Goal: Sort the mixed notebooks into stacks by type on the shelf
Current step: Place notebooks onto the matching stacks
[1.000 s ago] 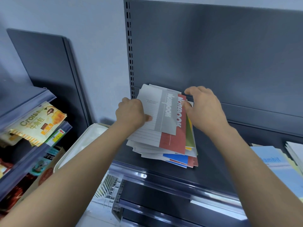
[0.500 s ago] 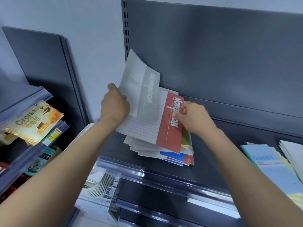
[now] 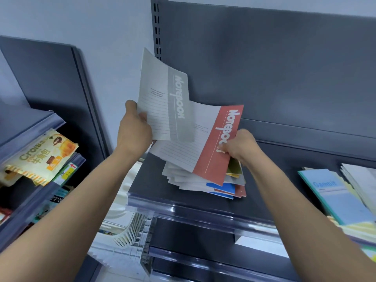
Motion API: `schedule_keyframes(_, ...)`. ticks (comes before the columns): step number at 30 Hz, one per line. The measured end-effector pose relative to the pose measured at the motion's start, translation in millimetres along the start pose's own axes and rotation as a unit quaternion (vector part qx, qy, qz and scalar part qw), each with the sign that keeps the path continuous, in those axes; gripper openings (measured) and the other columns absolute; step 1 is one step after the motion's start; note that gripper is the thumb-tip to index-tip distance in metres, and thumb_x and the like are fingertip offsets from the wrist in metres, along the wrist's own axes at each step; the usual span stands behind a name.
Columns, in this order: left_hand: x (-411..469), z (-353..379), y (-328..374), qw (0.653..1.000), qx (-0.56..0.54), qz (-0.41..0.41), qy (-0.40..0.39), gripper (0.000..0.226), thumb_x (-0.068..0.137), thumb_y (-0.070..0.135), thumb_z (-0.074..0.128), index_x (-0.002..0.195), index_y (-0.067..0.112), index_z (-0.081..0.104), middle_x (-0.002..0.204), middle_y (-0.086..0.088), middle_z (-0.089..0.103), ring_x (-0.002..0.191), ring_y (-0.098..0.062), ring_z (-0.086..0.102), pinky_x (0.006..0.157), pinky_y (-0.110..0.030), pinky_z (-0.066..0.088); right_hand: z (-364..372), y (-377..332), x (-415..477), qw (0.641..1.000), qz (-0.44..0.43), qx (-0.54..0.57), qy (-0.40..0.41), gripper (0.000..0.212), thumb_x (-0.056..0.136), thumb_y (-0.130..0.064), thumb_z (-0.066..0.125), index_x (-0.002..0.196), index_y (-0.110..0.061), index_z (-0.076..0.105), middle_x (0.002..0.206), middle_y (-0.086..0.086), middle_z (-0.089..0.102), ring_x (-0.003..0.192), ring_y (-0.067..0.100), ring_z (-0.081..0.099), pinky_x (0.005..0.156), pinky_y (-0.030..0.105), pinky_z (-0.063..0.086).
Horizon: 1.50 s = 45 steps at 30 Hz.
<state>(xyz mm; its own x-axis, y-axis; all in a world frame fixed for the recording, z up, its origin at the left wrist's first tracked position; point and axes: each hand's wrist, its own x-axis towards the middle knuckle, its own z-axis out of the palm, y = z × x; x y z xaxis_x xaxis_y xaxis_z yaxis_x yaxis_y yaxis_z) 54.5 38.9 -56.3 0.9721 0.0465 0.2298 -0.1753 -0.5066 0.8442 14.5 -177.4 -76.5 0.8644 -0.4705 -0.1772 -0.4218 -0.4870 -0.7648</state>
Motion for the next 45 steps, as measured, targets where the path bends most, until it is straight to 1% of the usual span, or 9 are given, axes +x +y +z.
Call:
schedule_keyframes(3, -1, 5, 4, 0.999, -0.034, 0.020, -0.028, 0.014, 0.095, 0.003, 0.028, 0.105, 0.010, 0.035, 0.076, 0.003, 0.045, 0.076, -0.032, 0.053, 0.065, -0.043, 0.052, -8, 6, -9, 0.996, -0.027, 0.029, 0.074, 0.017, 0.095, -0.017, 0.047, 0.103, -0.007, 0.058, 0.112, 0.010, 0.064, 0.098, 0.030, 0.062, 0.085, 0.042, 0.051)
schedule_keyframes(6, -3, 20, 15, 0.995, -0.070, 0.029, -0.062, 0.012, 0.096, 0.001, 0.029, 0.102, 0.011, 0.032, 0.077, 0.005, 0.044, 0.066, -0.014, 0.046, 0.047, -0.022, 0.044, -27, 16, -19, 0.981, -0.044, 0.049, 0.185, 0.020, 0.094, -0.010, 0.043, 0.108, -0.006, 0.055, 0.112, 0.010, 0.062, 0.100, 0.030, 0.058, 0.090, 0.043, 0.048)
schedule_keyframes(12, -22, 69, 48, 0.982, -0.110, 0.067, -0.139, 0.009, 0.099, 0.006, 0.036, 0.102, 0.013, 0.033, 0.080, 0.008, 0.047, 0.065, -0.005, 0.043, 0.049, -0.012, 0.037, -87, 53, -47, 0.946, -0.036, 0.004, 0.321, 0.013, 0.092, -0.003, 0.041, 0.098, -0.005, 0.053, 0.104, 0.005, 0.062, 0.089, 0.023, 0.053, 0.075, 0.029, 0.040)
schedule_keyframes(16, -44, 104, 78, 0.973, -0.121, 0.092, -0.173, 0.010, 0.099, 0.006, 0.035, 0.104, 0.014, 0.032, 0.098, 0.000, 0.053, 0.077, -0.008, 0.049, 0.058, -0.019, 0.041, -129, 88, -62, 0.931, -0.022, 0.013, 0.364, 0.020, 0.090, 0.000, 0.041, 0.104, -0.005, 0.055, 0.104, 0.005, 0.063, 0.089, 0.022, 0.054, 0.075, 0.028, 0.042)
schedule_keyframes(21, -74, 149, 123, 0.969, -0.121, 0.108, -0.186, 0.011, 0.100, 0.008, 0.035, 0.106, 0.016, 0.032, 0.108, 0.000, 0.051, 0.091, -0.014, 0.052, 0.042, -0.004, 0.039, -182, 135, -71, 0.918, -0.023, 0.040, 0.394, 0.026, 0.088, 0.002, 0.038, 0.104, -0.008, 0.056, 0.104, 0.004, 0.065, 0.092, 0.021, 0.058, 0.079, 0.030, 0.046)
schedule_keyframes(25, -111, 203, 164, 0.965, -0.131, 0.133, -0.182, 0.010, 0.100, 0.006, 0.036, 0.105, 0.013, 0.032, 0.107, 0.001, 0.049, 0.093, -0.011, 0.049, 0.046, 0.001, 0.038, -237, 183, -75, 0.911, -0.036, 0.043, 0.409, 0.022, 0.087, 0.002, 0.038, 0.097, -0.010, 0.055, 0.096, 0.003, 0.063, 0.086, 0.021, 0.056, 0.074, 0.032, 0.047)
schedule_keyframes(30, -168, 280, 216, 0.961, -0.142, 0.137, -0.194, 0.011, 0.098, 0.003, 0.034, 0.104, 0.012, 0.033, 0.091, 0.010, 0.048, 0.077, -0.002, 0.049, 0.051, -0.001, 0.039, -318, 247, -81, 0.912, -0.024, 0.031, 0.409, 0.022, 0.086, 0.004, 0.037, 0.092, -0.013, 0.050, 0.089, 0.000, 0.058, 0.080, 0.018, 0.051, 0.070, 0.023, 0.037)
schedule_keyframes(33, -195, 312, 243, 0.962, -0.139, 0.126, -0.200, 0.010, 0.099, 0.004, 0.034, 0.105, 0.012, 0.033, 0.086, 0.014, 0.047, 0.074, -0.002, 0.048, 0.055, -0.012, 0.042, -357, 280, -78, 0.915, -0.023, 0.029, 0.402, 0.020, 0.087, 0.002, 0.039, 0.092, -0.013, 0.051, 0.092, 0.001, 0.060, 0.081, 0.019, 0.053, 0.070, 0.024, 0.038)
schedule_keyframes(45, -213, 348, 268, 0.972, -0.116, 0.088, -0.185, 0.010, 0.100, 0.007, 0.035, 0.103, 0.015, 0.030, 0.095, 0.008, 0.049, 0.080, -0.006, 0.049, 0.052, -0.013, 0.037, -400, 321, -60, 0.930, -0.029, 0.036, 0.364, 0.019, 0.087, 0.003, 0.039, 0.093, -0.012, 0.050, 0.090, -0.001, 0.060, 0.080, 0.017, 0.054, 0.067, 0.025, 0.040)
